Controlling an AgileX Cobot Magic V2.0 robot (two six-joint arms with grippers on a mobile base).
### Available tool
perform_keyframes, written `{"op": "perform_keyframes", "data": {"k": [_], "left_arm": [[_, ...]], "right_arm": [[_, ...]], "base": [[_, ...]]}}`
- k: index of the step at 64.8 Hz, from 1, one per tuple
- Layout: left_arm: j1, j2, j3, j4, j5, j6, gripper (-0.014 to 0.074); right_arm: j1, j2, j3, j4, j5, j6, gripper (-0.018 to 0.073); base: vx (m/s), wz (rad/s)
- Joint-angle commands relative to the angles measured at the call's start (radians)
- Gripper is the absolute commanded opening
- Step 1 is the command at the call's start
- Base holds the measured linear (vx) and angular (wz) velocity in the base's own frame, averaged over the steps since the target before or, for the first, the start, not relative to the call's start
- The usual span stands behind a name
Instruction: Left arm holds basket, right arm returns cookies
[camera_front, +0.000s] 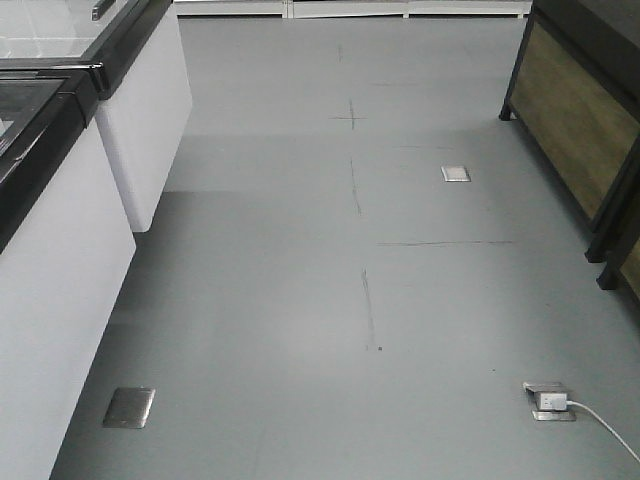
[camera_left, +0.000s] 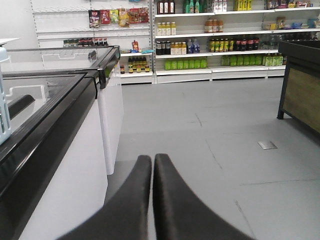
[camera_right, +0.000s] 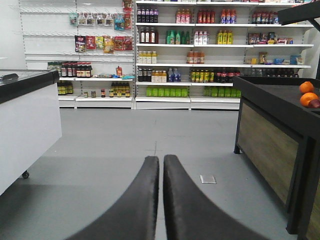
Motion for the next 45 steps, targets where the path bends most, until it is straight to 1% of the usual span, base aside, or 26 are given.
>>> {"op": "perform_keyframes", "data": {"k": [1,6,16,23,34,45], "left_arm": [[-0.002,-0.017,-0.056,-0.008,-0.073,-0.007,-0.0006],[-0.002,-0.012,-0.077,-0.008,-0.07,-0.017,-0.0006],[-0.002,0.048,-0.12,-0.008,-0.047,-0.09,-0.0006],[-0.002,0.101,-0.173,-0.008,-0.05,-0.091,-0.0006],[-0.002,0.217,-0.308,-0.007,-0.035,-0.084,-0.0006],[-0.002,0.349,-0.44,-0.007,0.085,-0.084,-0.0006]], "right_arm": [[0.0,-0.013,0.017,-0.006,-0.076,-0.003,-0.0011],[0.0,-0.013,0.017,-0.006,-0.076,-0.003,-0.0011],[0.0,-0.013,0.017,-0.006,-0.076,-0.003,-0.0011],[0.0,-0.013,0.017,-0.006,-0.076,-0.003,-0.0011],[0.0,-0.013,0.017,-0.006,-0.076,-0.003,-0.0011],[0.0,-0.013,0.017,-0.006,-0.076,-0.003,-0.0011]], "base": [[0.0,0.0],[0.0,0.0],[0.0,0.0],[0.0,0.0],[0.0,0.0],[0.0,0.0]]}}
